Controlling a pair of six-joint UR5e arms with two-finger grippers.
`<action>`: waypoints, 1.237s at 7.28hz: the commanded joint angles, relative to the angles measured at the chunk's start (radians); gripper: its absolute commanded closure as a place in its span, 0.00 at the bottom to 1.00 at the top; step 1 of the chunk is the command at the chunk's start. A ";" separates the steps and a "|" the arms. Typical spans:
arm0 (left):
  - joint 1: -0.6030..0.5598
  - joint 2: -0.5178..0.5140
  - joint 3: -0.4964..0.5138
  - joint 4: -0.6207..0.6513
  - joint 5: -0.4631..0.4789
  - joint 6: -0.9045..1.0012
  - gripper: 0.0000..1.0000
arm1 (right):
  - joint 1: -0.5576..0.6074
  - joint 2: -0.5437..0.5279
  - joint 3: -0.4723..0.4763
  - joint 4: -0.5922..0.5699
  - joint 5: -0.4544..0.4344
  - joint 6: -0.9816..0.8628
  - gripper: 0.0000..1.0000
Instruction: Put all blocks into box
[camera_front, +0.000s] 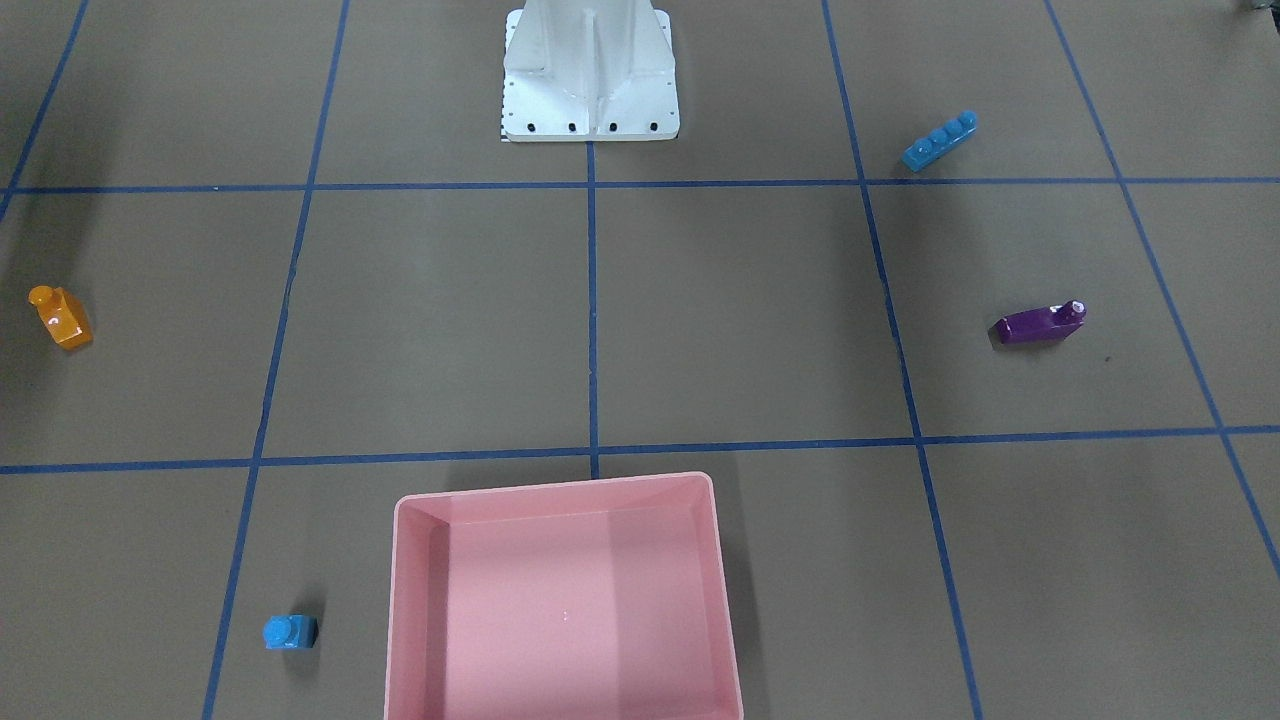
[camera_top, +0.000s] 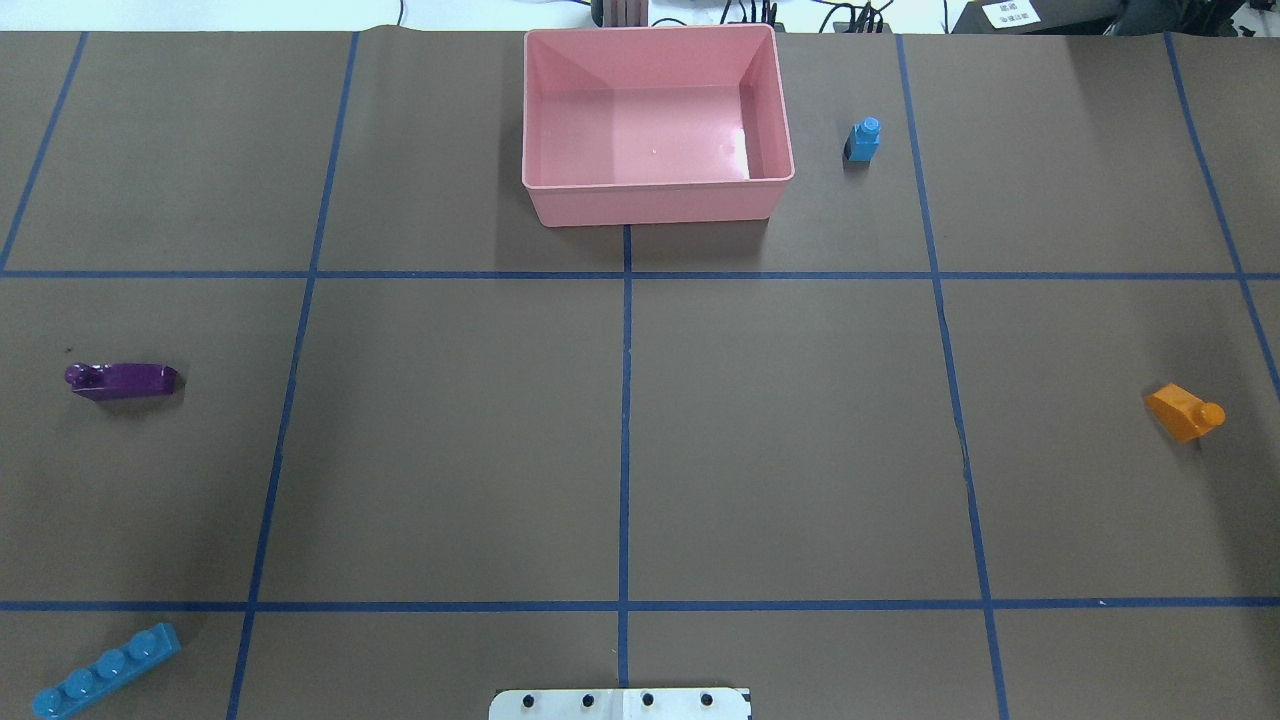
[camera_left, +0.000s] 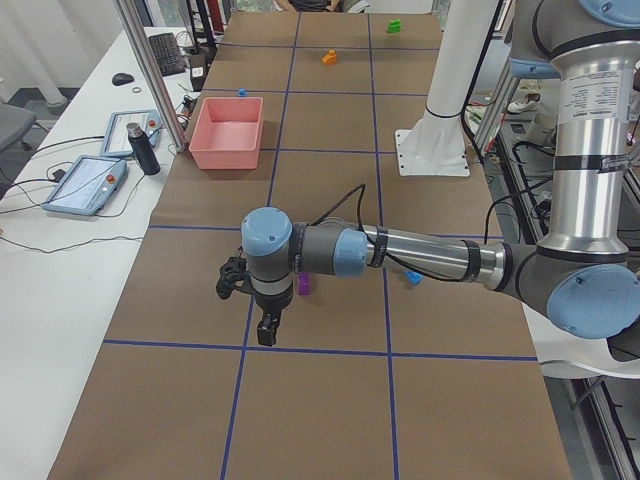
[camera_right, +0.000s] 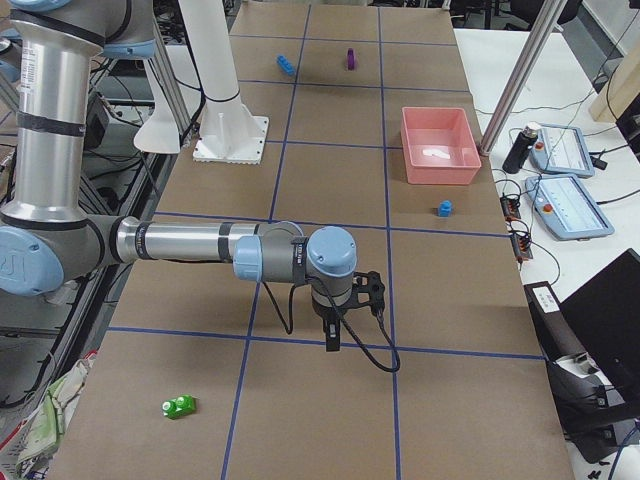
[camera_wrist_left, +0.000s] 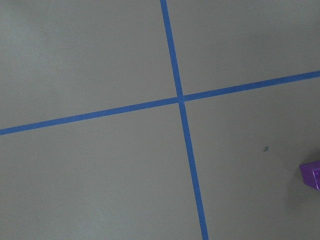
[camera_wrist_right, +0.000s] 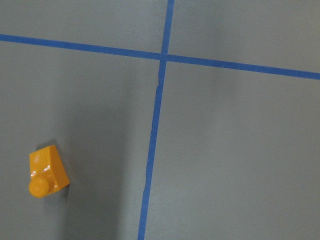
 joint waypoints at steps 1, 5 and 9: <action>0.000 -0.002 0.002 -0.001 0.005 0.003 0.00 | 0.000 0.000 0.005 0.000 0.002 0.000 0.00; 0.021 -0.007 -0.019 -0.126 -0.008 -0.011 0.00 | -0.050 0.041 0.093 0.002 0.067 0.093 0.00; 0.130 -0.059 -0.018 -0.171 -0.022 -0.052 0.00 | -0.329 0.103 0.092 0.134 0.055 0.304 0.00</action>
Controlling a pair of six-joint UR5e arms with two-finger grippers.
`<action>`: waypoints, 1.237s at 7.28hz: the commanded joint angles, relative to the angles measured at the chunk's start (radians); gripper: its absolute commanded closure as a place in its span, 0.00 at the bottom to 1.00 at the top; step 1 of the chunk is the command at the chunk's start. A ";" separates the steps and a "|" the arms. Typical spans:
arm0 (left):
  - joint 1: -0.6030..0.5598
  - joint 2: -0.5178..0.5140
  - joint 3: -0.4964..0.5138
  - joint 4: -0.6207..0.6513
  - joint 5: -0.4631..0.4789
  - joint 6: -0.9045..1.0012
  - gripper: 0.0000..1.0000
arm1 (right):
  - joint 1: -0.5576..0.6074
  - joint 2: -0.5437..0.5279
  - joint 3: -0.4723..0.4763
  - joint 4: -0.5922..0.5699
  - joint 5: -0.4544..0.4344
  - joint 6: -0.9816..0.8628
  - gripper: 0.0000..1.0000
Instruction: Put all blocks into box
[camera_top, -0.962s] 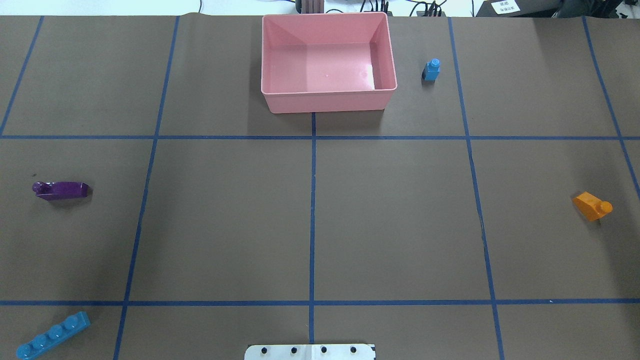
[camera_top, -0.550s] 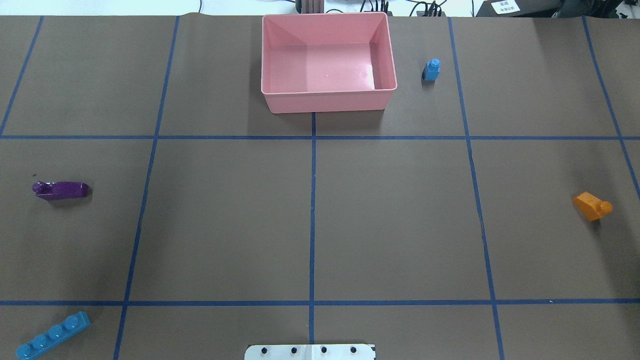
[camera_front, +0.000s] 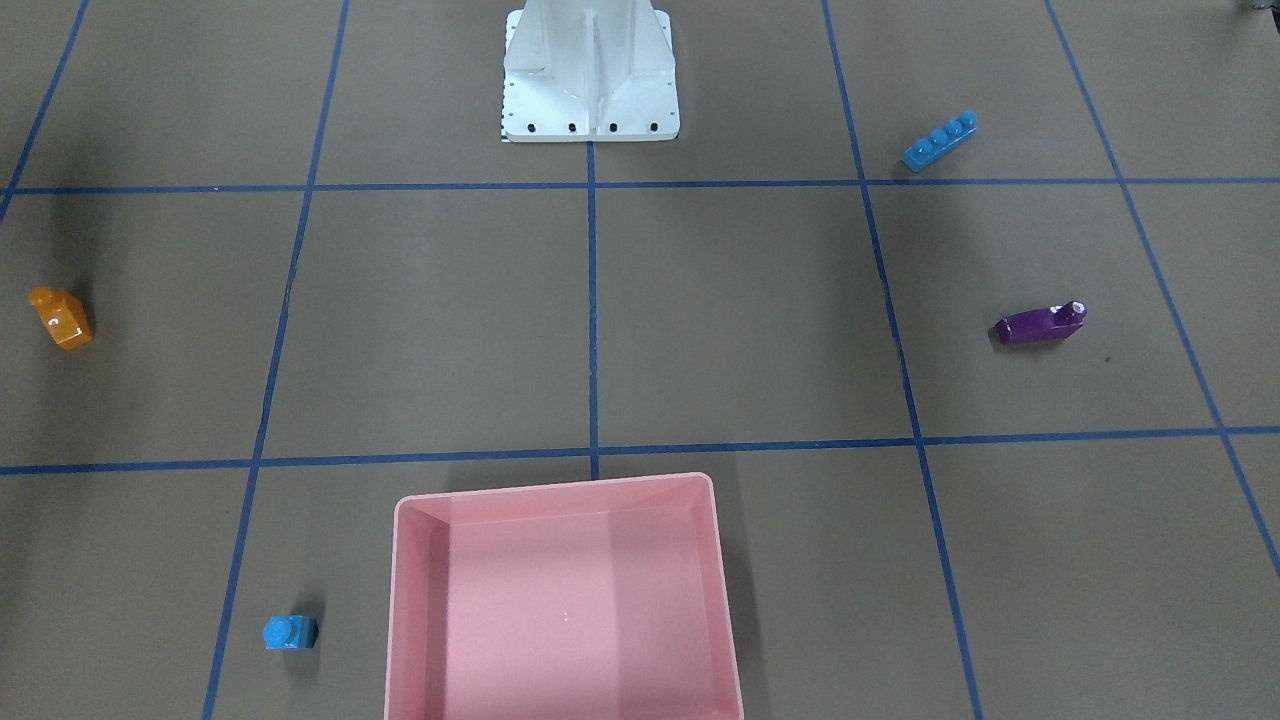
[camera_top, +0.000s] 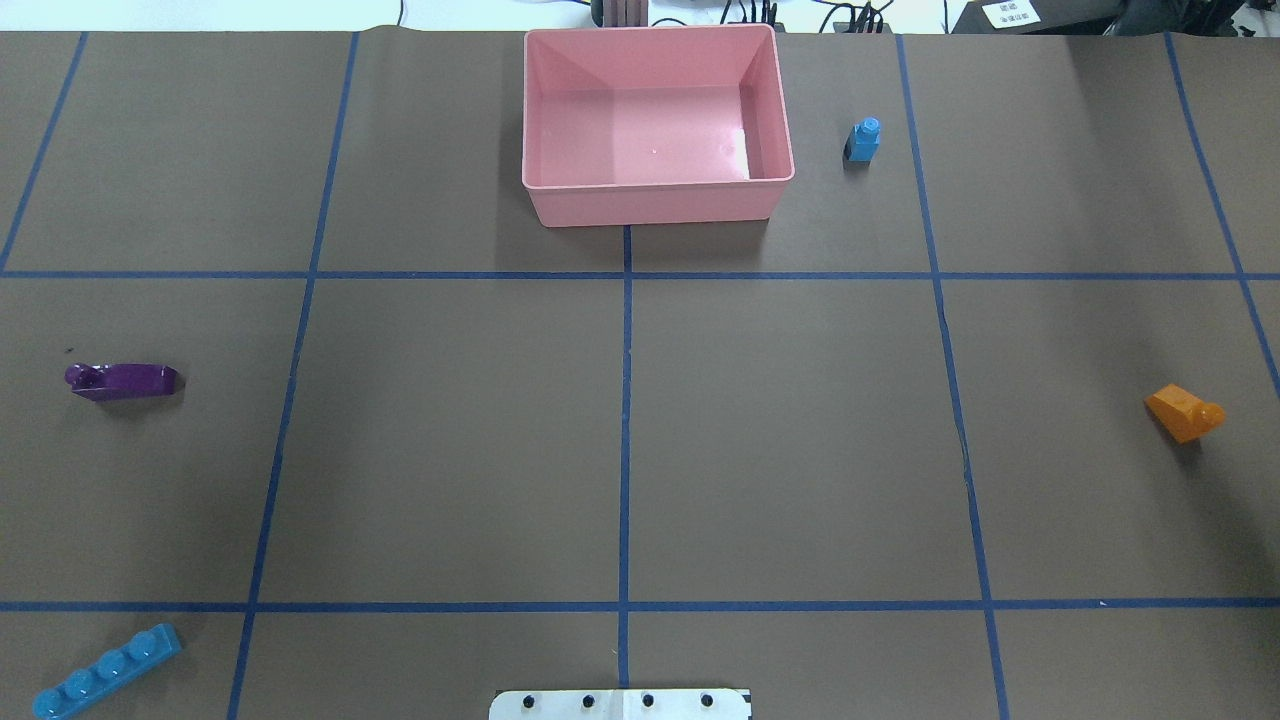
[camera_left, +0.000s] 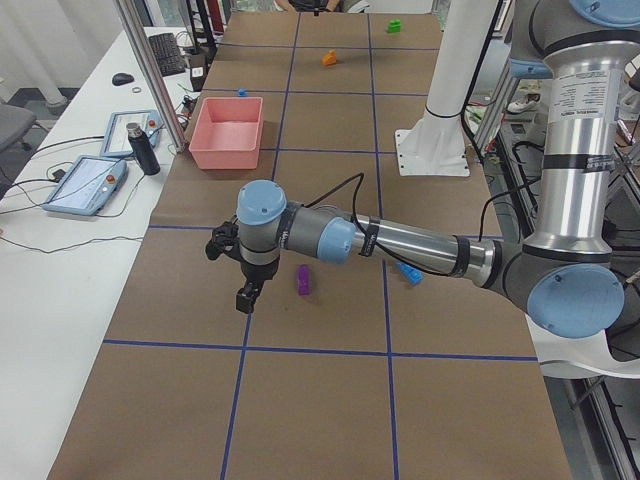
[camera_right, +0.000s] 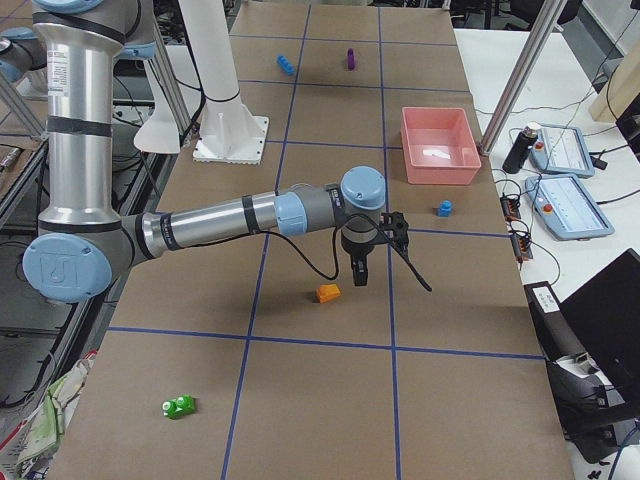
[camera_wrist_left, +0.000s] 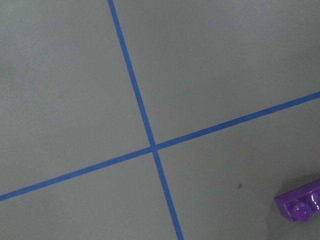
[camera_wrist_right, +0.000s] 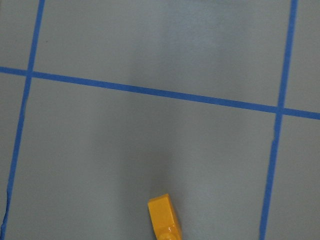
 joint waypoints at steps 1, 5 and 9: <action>0.067 -0.011 0.000 -0.029 -0.002 -0.075 0.00 | -0.168 -0.020 -0.029 0.112 -0.044 0.019 0.00; 0.070 -0.026 -0.001 -0.062 -0.022 -0.085 0.00 | -0.269 -0.013 -0.142 0.116 -0.170 -0.042 0.01; 0.070 -0.040 -0.003 -0.057 -0.070 -0.083 0.00 | -0.328 0.038 -0.227 0.117 -0.156 -0.059 0.02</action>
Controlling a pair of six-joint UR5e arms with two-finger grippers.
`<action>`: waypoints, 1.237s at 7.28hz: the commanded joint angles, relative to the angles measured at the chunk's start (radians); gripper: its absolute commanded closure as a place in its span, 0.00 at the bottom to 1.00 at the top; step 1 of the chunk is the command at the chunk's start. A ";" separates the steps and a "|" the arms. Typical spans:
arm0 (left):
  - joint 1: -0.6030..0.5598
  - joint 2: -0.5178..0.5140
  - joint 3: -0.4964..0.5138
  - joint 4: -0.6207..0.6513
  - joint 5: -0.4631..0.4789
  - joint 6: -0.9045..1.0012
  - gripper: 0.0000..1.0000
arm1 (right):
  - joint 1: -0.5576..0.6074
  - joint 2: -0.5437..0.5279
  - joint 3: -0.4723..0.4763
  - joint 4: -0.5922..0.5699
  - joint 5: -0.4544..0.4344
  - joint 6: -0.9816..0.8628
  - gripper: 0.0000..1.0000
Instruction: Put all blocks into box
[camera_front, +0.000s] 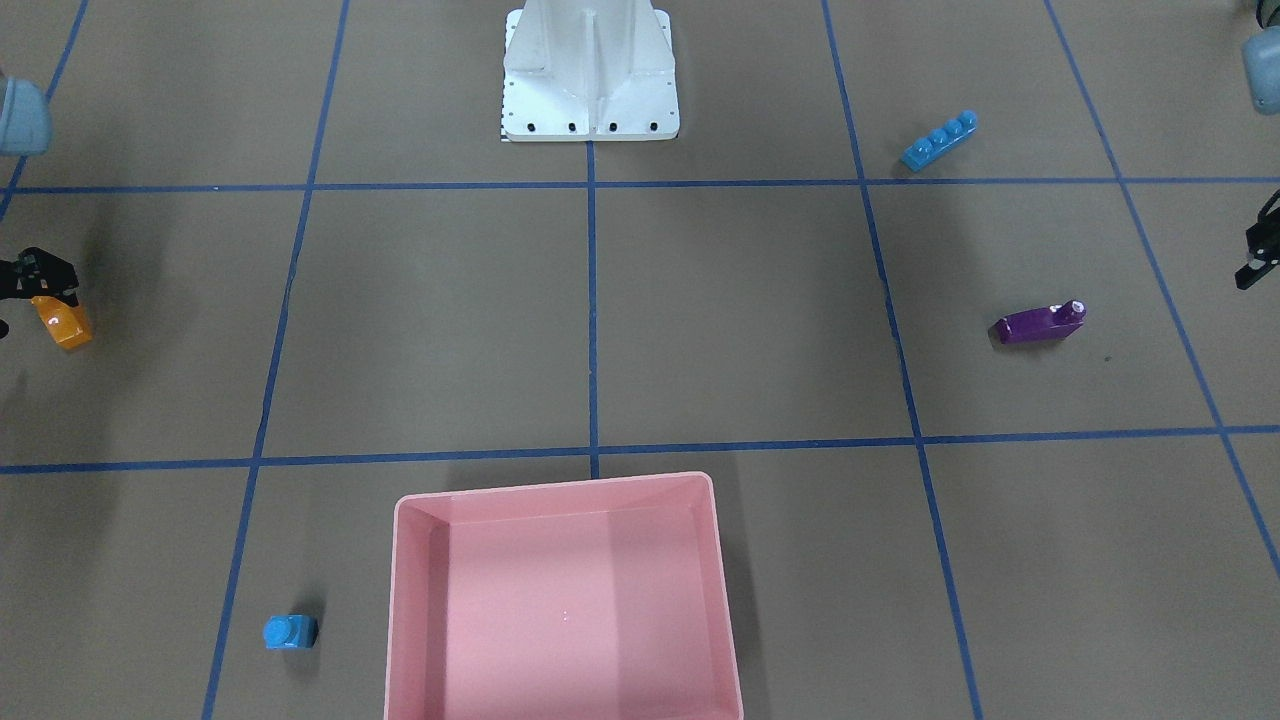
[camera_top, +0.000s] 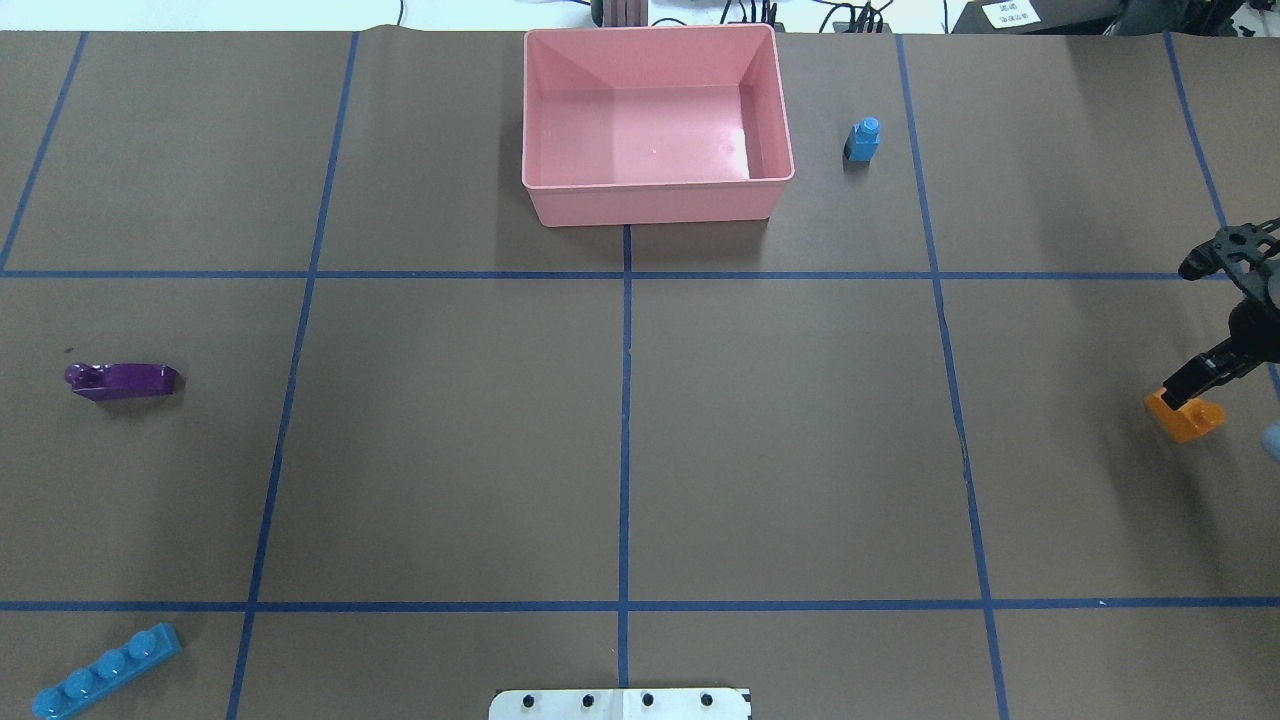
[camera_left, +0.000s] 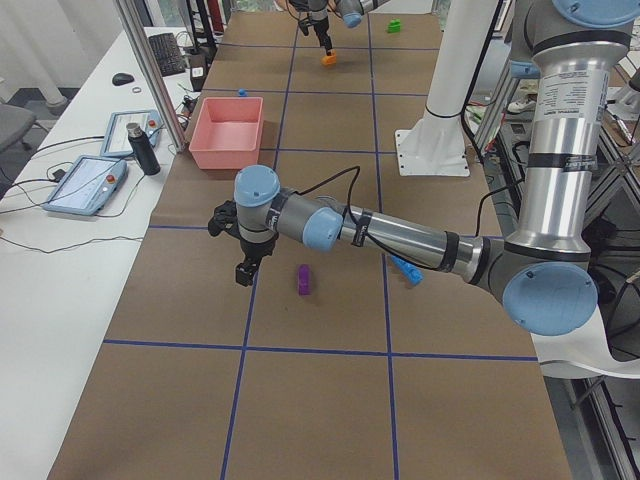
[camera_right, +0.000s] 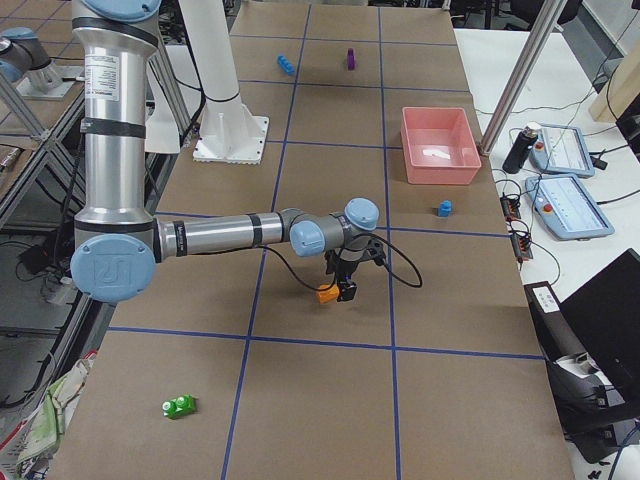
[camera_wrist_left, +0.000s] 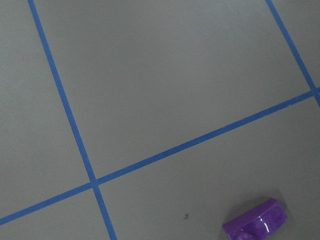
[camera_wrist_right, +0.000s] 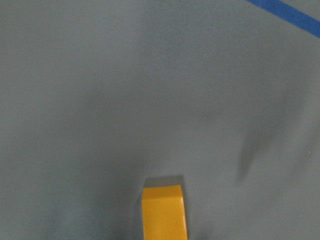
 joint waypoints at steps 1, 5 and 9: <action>0.000 -0.006 -0.003 0.001 -0.014 0.001 0.00 | -0.032 0.020 -0.028 0.000 0.005 -0.005 0.08; -0.001 -0.006 -0.024 0.007 -0.033 0.000 0.00 | -0.058 -0.001 -0.034 -0.010 -0.001 -0.008 0.86; 0.002 -0.020 -0.027 0.004 -0.022 -0.010 0.01 | 0.108 -0.104 0.195 -0.060 0.013 -0.092 1.00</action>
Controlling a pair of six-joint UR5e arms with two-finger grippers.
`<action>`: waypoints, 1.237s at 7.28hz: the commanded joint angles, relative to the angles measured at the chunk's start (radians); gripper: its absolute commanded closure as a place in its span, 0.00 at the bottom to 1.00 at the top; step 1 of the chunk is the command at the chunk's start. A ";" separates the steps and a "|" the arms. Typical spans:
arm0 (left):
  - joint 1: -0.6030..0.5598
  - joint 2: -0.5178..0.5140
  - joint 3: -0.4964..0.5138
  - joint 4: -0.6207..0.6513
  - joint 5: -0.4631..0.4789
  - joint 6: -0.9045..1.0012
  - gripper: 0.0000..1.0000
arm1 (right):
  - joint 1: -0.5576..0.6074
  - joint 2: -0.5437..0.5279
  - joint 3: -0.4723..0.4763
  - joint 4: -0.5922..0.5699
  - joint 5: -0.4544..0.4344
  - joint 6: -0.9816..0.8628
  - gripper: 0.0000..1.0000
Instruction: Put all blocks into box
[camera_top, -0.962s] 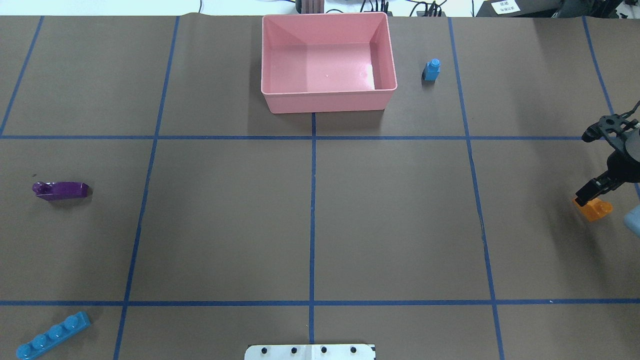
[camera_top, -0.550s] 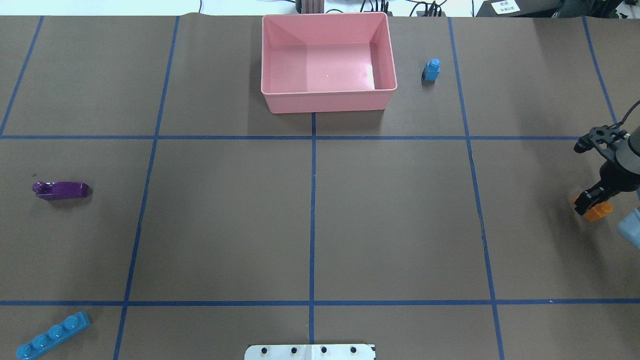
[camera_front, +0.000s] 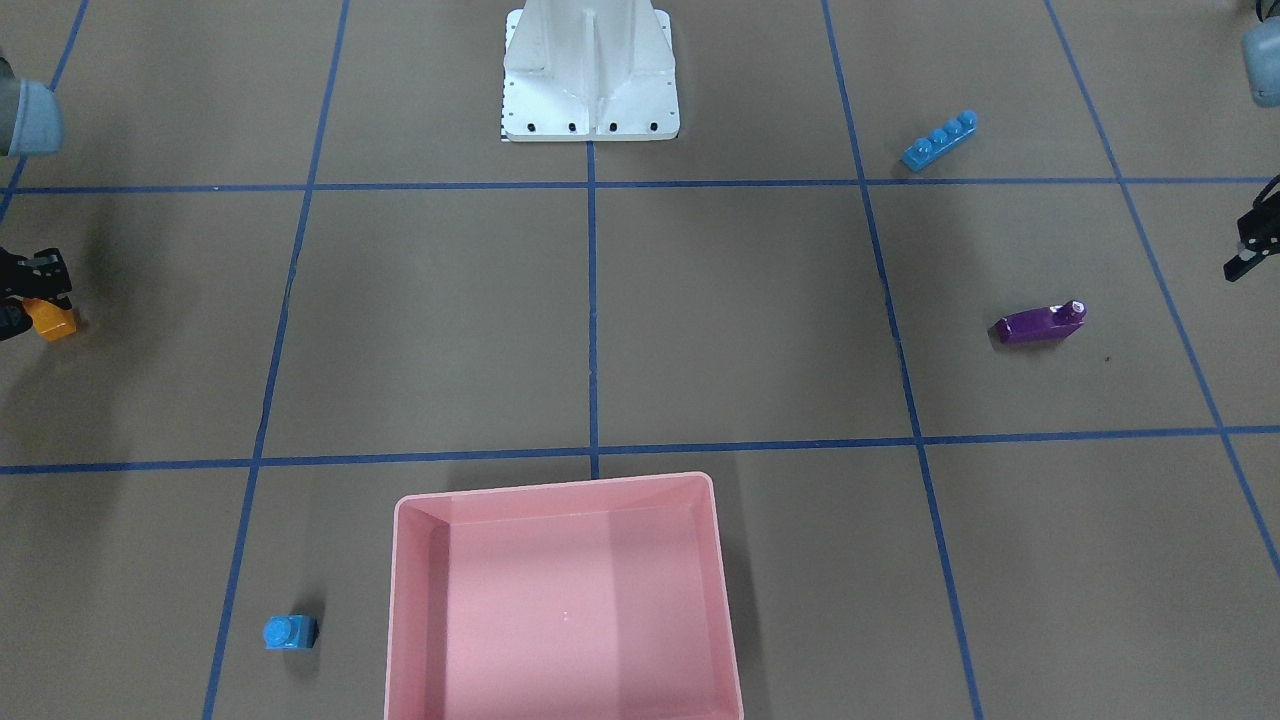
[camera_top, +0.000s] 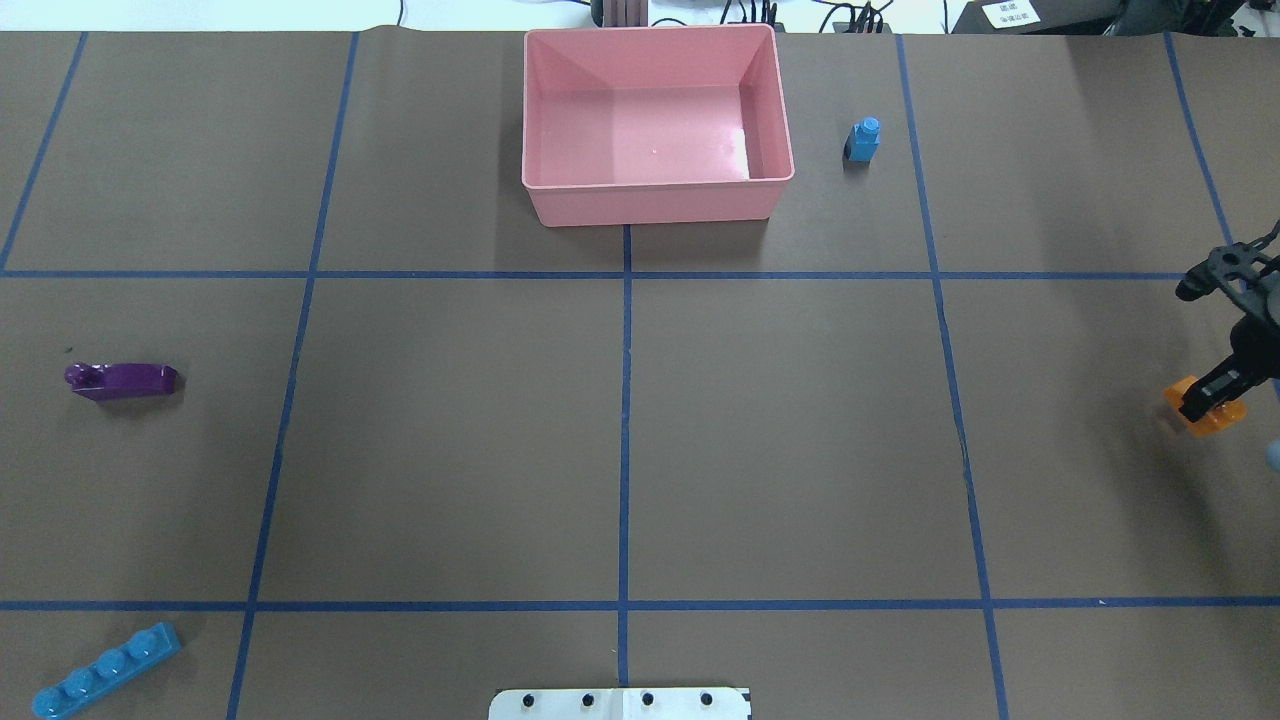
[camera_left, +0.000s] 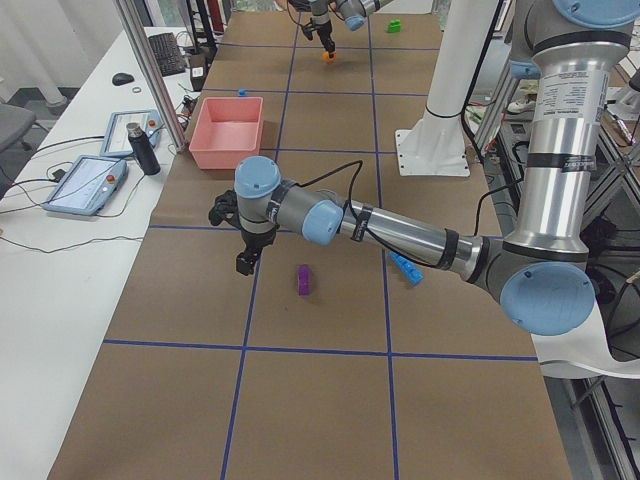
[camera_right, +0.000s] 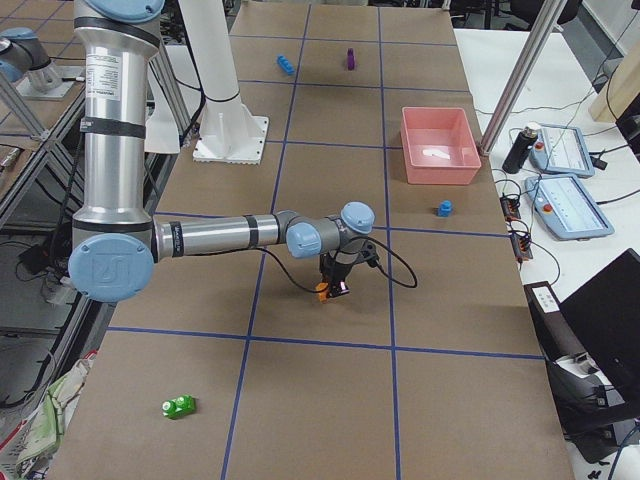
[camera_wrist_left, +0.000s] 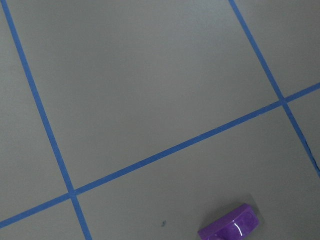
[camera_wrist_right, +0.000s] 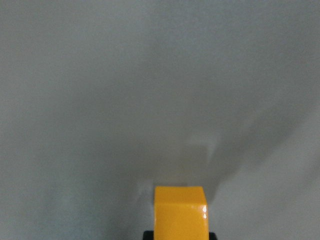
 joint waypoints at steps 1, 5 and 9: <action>0.052 -0.005 -0.018 -0.004 0.016 0.013 0.01 | 0.139 -0.037 0.249 -0.161 0.032 0.002 1.00; 0.254 0.069 -0.101 -0.004 0.221 0.236 0.01 | 0.309 0.152 0.287 -0.268 0.215 0.164 1.00; 0.401 0.090 0.038 -0.120 0.218 0.294 0.01 | 0.279 0.392 0.272 -0.275 0.238 0.549 1.00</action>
